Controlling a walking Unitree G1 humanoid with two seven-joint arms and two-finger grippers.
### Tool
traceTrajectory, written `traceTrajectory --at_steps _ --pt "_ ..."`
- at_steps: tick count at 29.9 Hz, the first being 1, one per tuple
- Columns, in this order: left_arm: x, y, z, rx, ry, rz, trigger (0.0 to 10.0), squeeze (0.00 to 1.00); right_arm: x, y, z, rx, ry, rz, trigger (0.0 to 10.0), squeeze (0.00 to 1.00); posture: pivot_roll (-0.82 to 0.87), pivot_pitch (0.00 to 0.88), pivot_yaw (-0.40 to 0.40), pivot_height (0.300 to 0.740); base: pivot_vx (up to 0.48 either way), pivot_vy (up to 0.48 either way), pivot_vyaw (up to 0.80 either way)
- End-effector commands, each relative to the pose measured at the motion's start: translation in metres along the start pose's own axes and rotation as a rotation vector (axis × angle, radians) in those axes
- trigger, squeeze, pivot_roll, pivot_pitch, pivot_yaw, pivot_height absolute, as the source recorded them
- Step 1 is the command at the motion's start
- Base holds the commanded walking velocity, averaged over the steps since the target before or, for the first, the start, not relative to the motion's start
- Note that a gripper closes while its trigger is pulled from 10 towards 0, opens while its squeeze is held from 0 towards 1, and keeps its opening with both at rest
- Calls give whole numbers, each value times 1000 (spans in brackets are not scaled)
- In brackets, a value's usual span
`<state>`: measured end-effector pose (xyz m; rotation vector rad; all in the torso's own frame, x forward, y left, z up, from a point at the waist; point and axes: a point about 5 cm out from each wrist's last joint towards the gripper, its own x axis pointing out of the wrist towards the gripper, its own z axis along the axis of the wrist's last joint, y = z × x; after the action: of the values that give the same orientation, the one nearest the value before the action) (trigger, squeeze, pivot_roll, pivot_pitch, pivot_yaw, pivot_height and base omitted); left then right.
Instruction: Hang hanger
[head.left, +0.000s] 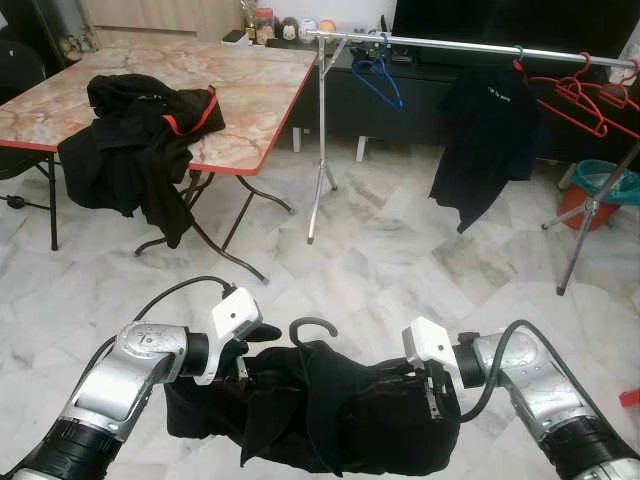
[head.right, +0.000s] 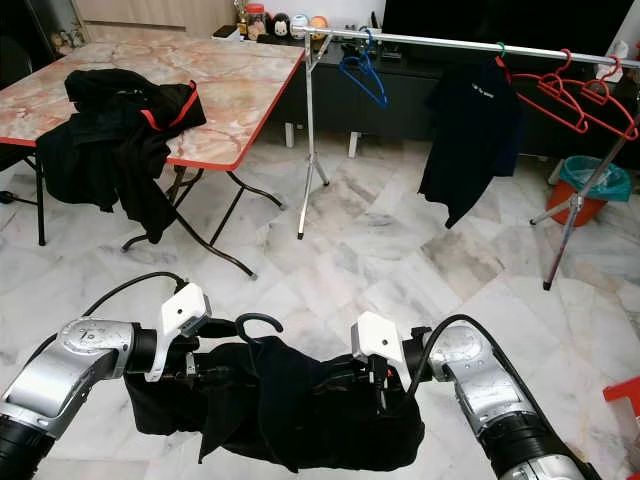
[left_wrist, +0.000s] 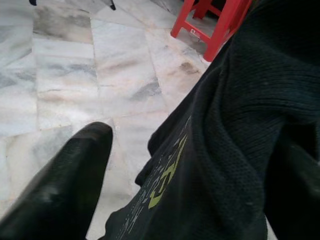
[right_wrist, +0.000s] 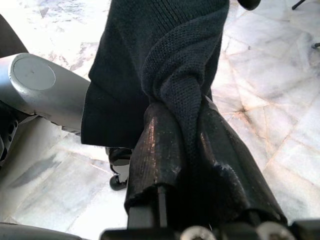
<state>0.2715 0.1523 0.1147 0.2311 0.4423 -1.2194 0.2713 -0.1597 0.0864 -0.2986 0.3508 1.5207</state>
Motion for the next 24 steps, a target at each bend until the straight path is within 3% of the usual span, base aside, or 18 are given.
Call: traceTrajectory --at_steps 1,24 --pt "3 -2 4 1 -14 -18 0 0 4 1 11 -43 -41 28 10000 0 -76 0 -36 740 0 0 0" --pt "3 -12 8 4 -23 -106 0 0 6 -1 12 -48 -44 22 10000 0 -80 0 -28 740 0 0 0"
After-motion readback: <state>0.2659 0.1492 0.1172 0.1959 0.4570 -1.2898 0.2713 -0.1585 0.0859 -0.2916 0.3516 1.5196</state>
